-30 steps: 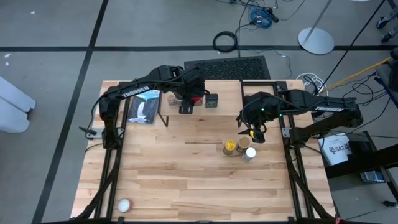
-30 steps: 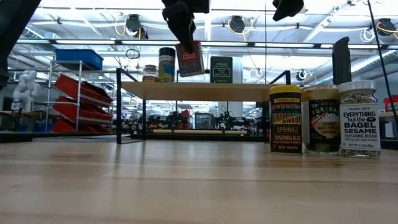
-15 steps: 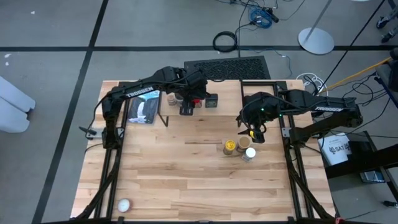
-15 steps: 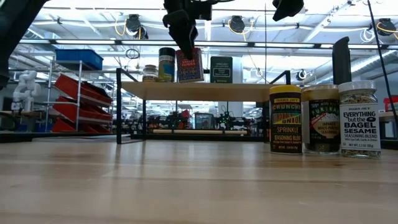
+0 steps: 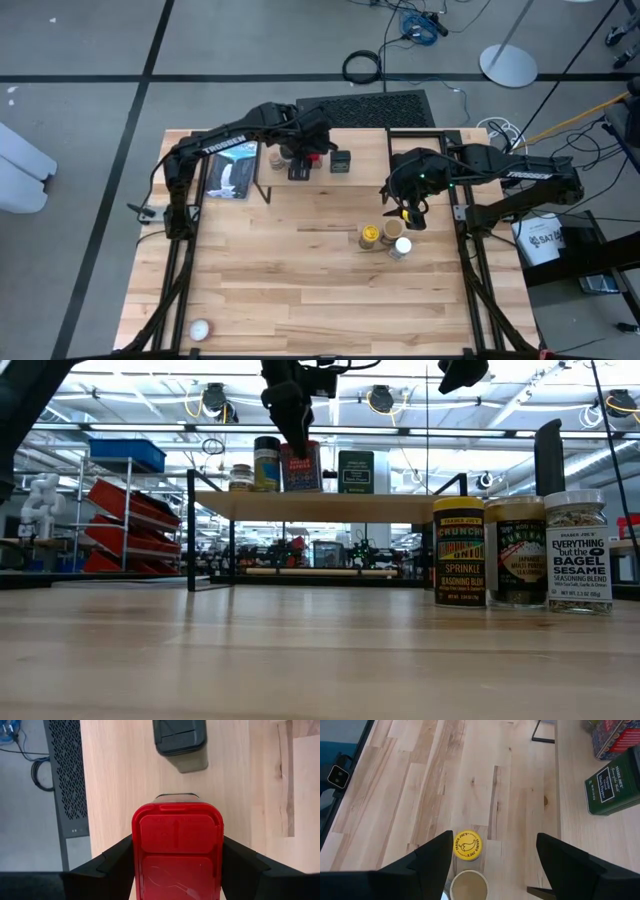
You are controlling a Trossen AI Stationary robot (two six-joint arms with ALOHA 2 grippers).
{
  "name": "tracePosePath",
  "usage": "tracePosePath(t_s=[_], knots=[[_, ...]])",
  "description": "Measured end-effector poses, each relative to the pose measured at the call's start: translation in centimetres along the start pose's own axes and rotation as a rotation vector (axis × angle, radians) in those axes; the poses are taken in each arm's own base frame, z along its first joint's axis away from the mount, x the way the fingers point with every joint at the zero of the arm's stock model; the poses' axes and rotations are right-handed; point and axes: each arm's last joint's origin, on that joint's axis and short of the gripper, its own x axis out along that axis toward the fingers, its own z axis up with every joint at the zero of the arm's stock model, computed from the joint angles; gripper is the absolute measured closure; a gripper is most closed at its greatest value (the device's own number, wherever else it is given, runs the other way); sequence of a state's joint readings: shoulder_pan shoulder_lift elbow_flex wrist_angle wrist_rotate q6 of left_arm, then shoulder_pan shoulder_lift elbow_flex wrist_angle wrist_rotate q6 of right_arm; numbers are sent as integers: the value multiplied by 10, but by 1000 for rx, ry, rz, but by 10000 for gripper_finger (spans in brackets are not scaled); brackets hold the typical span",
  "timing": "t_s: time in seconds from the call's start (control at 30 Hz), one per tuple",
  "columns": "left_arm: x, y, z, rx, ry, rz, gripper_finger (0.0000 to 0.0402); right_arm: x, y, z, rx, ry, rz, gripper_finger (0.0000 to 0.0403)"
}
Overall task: Shelf spices
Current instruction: Put the red seasoning can on the shelf
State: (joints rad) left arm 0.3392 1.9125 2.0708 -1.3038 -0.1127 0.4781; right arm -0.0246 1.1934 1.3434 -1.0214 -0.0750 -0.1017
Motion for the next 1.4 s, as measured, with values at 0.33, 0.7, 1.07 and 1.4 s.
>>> tracePosePath(t_s=[0.33, 0.7, 1.07, 1.4], knots=[[0, 1, -1, -4, 5, -5, 166, 0, 0, 0, 0, 0, 0, 129], [0, 0, -1, -5, -11, -34, 166, 0, 0, 0, 0, 0, 0, 129], [15, 0, 4, -4, 10, -42, 166, 0, 0, 0, 0, 0, 0, 129], [15, -1, 1, 0, 38, -47, 166, 0, 0, 0, -4, 1, 0, 129]])
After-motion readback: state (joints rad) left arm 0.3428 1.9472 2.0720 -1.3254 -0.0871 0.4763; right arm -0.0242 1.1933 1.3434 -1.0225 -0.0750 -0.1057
